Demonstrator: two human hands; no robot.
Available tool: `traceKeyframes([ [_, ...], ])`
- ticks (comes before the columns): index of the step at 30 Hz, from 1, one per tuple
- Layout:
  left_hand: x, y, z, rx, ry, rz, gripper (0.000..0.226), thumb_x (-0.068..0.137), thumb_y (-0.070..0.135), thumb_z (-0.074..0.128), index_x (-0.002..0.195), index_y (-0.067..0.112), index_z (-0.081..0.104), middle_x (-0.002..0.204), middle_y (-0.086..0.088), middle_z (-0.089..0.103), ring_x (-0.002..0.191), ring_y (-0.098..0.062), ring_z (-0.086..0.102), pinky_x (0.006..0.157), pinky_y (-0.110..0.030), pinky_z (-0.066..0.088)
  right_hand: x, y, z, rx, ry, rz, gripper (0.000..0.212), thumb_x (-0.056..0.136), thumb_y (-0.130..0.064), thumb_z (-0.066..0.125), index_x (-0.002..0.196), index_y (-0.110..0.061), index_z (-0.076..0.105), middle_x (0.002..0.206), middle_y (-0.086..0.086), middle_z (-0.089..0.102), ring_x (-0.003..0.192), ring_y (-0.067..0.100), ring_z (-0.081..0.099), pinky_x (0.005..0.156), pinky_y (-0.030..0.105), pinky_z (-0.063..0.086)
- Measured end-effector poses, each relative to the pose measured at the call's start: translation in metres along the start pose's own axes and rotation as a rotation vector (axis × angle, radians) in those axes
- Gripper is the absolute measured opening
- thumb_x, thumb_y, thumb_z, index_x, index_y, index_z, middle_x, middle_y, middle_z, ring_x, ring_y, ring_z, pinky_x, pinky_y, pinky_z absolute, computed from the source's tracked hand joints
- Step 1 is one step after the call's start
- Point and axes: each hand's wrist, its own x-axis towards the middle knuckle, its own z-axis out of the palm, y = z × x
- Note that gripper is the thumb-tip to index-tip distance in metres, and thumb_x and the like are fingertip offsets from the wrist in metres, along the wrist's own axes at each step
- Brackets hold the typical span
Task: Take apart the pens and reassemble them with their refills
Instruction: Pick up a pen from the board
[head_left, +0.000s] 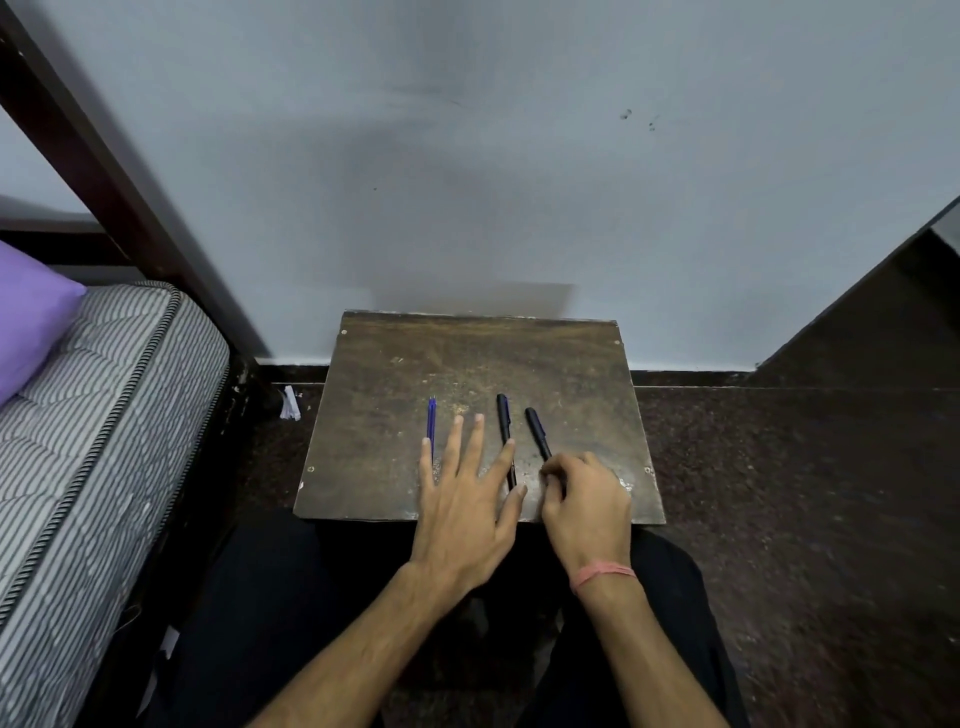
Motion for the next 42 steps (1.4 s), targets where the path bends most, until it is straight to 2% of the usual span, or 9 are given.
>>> traceKeyframes([
  [3,-0.003,0.004,-0.005,-0.081,0.071,0.023,0.073,0.117,0.06,0.032,0.182,0.035,0.009,0.192,-0.001,-0.006,0.177,-0.022,-0.016,0.141,-0.053,-0.014,-0.003,0.005,-0.005,0.282,0.053,0.145,0.016,0.095,-0.012,0.075,0.096,-0.027,0.079,0.089,-0.013,0.076,0.08,0.004,0.072,0.08,0.028,0.061],
  [6,-0.006,0.011,-0.018,-0.397,0.202,-0.024,0.07,0.116,0.055,0.042,0.178,0.023,0.033,0.182,0.005,0.041,0.173,-0.014,0.025,0.141,-0.039,0.019,-0.01,0.003,-0.009,0.604,0.043,0.163,0.018,0.093,-0.014,0.081,0.093,-0.032,0.077,0.088,-0.015,0.078,0.073,0.008,0.073,0.069,0.031,0.064],
  [12,0.004,0.016,-0.034,-1.052,0.117,-0.326,0.027,0.116,0.042,0.062,0.11,0.021,0.078,0.093,0.006,0.085,0.09,-0.017,0.083,0.09,-0.05,0.068,-0.025,-0.011,0.001,0.793,-0.135,0.054,0.025,0.088,-0.011,0.087,0.093,-0.029,0.071,0.098,-0.007,0.079,0.075,0.013,0.073,0.068,0.026,0.061],
  [18,-0.009,0.006,-0.02,-1.198,0.006,-0.374,0.03,0.122,0.027,0.05,0.112,0.033,0.076,0.086,0.012,0.076,0.082,-0.011,0.074,0.076,-0.025,0.061,-0.024,-0.013,0.0,0.815,-0.181,0.032,0.025,0.1,-0.026,0.077,0.118,-0.042,0.07,0.094,-0.001,0.079,0.088,0.021,0.079,0.081,0.042,0.066],
  [21,-0.021,0.002,-0.016,-1.067,-0.058,-0.282,0.031,0.123,0.038,0.044,0.117,0.037,0.074,0.105,0.019,0.081,0.103,-0.004,0.076,0.095,-0.029,0.058,-0.015,-0.012,-0.004,0.934,-0.235,0.077,0.023,0.107,-0.025,0.071,0.128,-0.032,0.078,0.099,0.002,0.082,0.089,0.019,0.077,0.077,0.033,0.064],
  [29,-0.035,0.007,-0.025,-0.836,-0.066,-0.287,0.048,0.12,0.049,0.043,0.126,0.028,0.086,0.122,0.011,0.088,0.117,-0.001,0.078,0.108,-0.034,0.06,-0.013,-0.024,0.009,1.226,-0.417,0.249,0.018,0.091,-0.031,0.084,0.099,-0.016,0.085,0.096,0.006,0.077,0.088,0.02,0.074,0.082,0.031,0.064],
  [33,-0.033,0.007,-0.025,-0.867,-0.108,-0.31,0.073,0.112,0.073,0.04,0.112,0.019,0.088,0.111,-0.007,0.088,0.1,-0.008,0.079,0.101,-0.047,0.064,-0.005,-0.021,0.008,1.32,-0.448,0.251,0.026,0.085,-0.037,0.085,0.103,-0.017,0.086,0.097,0.003,0.075,0.088,0.017,0.068,0.081,0.03,0.06],
  [38,-0.03,0.0,-0.025,-0.861,-0.077,-0.275,0.058,0.115,0.068,0.046,0.1,0.032,0.089,0.087,0.008,0.087,0.085,-0.011,0.083,0.081,-0.038,0.065,0.002,-0.015,0.005,1.27,-0.367,0.195,0.032,0.093,-0.024,0.082,0.124,-0.018,0.081,0.102,0.015,0.078,0.093,0.022,0.077,0.083,0.029,0.065],
  [42,-0.035,-0.003,-0.021,-0.772,-0.013,-0.251,0.06,0.119,0.059,0.044,0.068,0.028,0.049,0.055,0.014,0.047,0.053,-0.006,0.041,0.054,-0.022,0.034,0.015,-0.002,0.008,1.283,-0.172,0.269,0.047,0.091,-0.019,0.086,0.134,-0.015,0.066,0.095,0.013,0.083,0.084,0.023,0.082,0.078,0.034,0.069],
])
